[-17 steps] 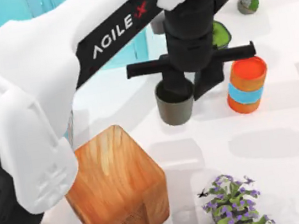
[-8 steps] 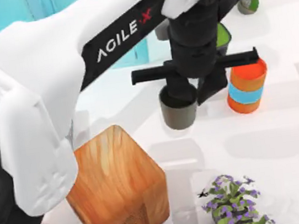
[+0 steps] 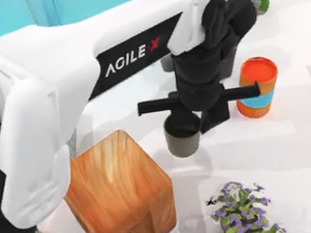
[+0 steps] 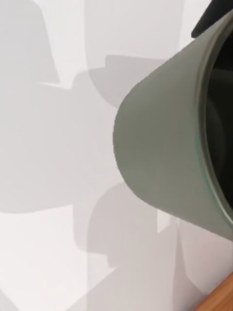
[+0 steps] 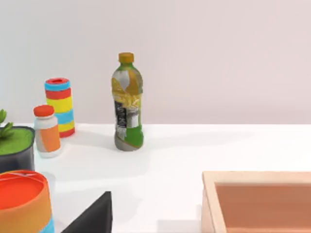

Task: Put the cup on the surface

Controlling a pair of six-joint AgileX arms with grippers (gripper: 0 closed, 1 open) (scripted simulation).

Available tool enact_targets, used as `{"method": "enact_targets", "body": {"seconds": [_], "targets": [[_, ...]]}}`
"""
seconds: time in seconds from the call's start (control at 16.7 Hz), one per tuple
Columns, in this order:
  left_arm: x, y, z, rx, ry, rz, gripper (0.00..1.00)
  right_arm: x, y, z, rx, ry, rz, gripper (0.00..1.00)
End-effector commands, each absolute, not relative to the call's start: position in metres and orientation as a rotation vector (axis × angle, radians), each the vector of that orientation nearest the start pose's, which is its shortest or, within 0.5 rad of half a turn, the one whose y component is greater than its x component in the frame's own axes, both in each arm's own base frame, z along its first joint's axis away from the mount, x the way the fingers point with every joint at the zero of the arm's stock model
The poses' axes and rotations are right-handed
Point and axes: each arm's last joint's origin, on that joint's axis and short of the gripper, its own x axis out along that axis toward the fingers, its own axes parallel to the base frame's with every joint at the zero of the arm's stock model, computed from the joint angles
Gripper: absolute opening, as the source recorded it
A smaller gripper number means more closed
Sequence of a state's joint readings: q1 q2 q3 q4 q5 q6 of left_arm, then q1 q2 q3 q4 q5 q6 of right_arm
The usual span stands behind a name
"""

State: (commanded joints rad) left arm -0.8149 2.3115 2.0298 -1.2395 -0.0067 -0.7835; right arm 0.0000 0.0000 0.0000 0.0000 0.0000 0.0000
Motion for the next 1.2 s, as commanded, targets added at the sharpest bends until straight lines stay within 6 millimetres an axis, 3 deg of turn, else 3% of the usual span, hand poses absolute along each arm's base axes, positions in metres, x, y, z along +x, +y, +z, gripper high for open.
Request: {"method": "enact_targets", "body": {"seconds": [0.24, 1.02, 1.2], "targets": [[0.3206, -0.3313, 0.1853, -0.006, 1.528, -0.037, 0.00, 0.1057, -0.0012, 0.1600, 0.000, 0.000, 0.000, 1.00], [0.3206, -0.3313, 0.1853, -0.006, 1.528, -0.037, 0.98, 0.1057, -0.0012, 0.1600, 0.000, 0.000, 0.000, 1.00], [0.3206, -0.3313, 0.1853, -0.006, 1.528, -0.037, 1.00, 0.1057, -0.0012, 0.1600, 0.000, 0.000, 0.000, 1.00]]}}
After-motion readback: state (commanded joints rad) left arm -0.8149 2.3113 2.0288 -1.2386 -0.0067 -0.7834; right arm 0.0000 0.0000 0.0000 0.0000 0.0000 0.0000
